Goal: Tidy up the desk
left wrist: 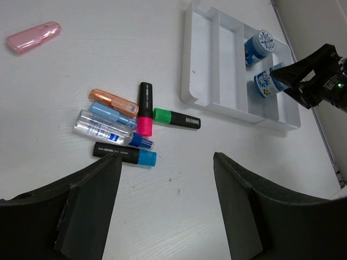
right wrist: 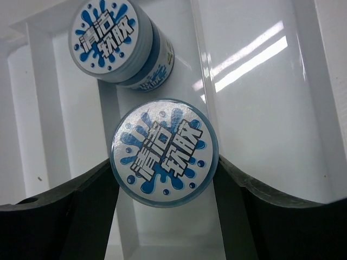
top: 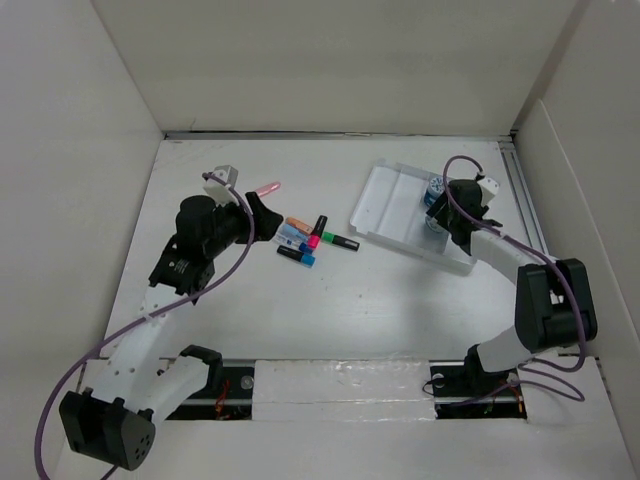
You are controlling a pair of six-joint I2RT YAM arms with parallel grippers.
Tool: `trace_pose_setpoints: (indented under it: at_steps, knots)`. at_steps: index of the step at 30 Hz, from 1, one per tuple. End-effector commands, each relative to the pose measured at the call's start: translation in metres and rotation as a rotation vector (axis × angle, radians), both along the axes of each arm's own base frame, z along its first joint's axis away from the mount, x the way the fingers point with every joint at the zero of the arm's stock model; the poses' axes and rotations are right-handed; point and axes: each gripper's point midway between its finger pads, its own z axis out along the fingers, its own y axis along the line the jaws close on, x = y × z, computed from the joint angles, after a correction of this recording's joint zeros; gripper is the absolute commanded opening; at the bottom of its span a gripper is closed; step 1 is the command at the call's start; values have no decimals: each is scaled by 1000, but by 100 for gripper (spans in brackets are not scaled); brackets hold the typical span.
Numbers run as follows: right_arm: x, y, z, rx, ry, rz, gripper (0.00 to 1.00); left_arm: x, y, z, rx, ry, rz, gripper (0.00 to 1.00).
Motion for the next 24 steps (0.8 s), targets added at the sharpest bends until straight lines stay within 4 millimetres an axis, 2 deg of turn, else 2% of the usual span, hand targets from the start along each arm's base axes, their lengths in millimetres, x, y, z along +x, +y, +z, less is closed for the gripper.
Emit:
trace_pose_setpoints:
  at_steps: [1,4,7,8,9,10,12,14,15,16,17,18,21,22,23,24]
  knots:
    - [16,9,21,49,-59,34,60,3,-4,14,-19,-39,-21,65]
    - [14,14,11,63,-32,63,67,6,-5,11,-16,-28,-21,65]
    - [14,19,8,75,-39,93,78,11,-5,6,-5,-6,-13,65]
    - [14,21,12,79,-47,102,80,11,-6,5,-5,-2,-17,65]
    - [14,23,15,85,-56,112,87,12,-6,2,-3,6,-17,65]
    - [13,33,20,88,-72,137,89,14,-6,1,-1,7,-13,65]
    - [10,40,43,89,-141,151,98,17,-4,-2,9,18,3,65]
    - [7,54,65,92,-208,185,100,19,-2,-10,22,38,15,65]
    - [3,59,88,99,-269,197,100,20,-2,-14,25,47,18,65]
    - [-1,65,99,106,-301,217,100,20,-2,-18,24,61,19,65]
    - [-5,82,116,123,-355,259,100,22,-3,-19,25,64,19,64]
    - [-16,90,135,143,-414,291,99,25,-2,-25,34,82,27,64]
    - [-39,122,163,179,-507,390,93,26,-8,-41,82,131,32,64]
    - [-50,125,173,189,-536,410,89,28,-8,-44,85,142,37,64]
    - [-57,130,177,196,-545,428,69,31,-5,-47,93,153,62,64]
    - [-66,141,181,212,-560,460,53,32,-1,-58,116,196,86,64]
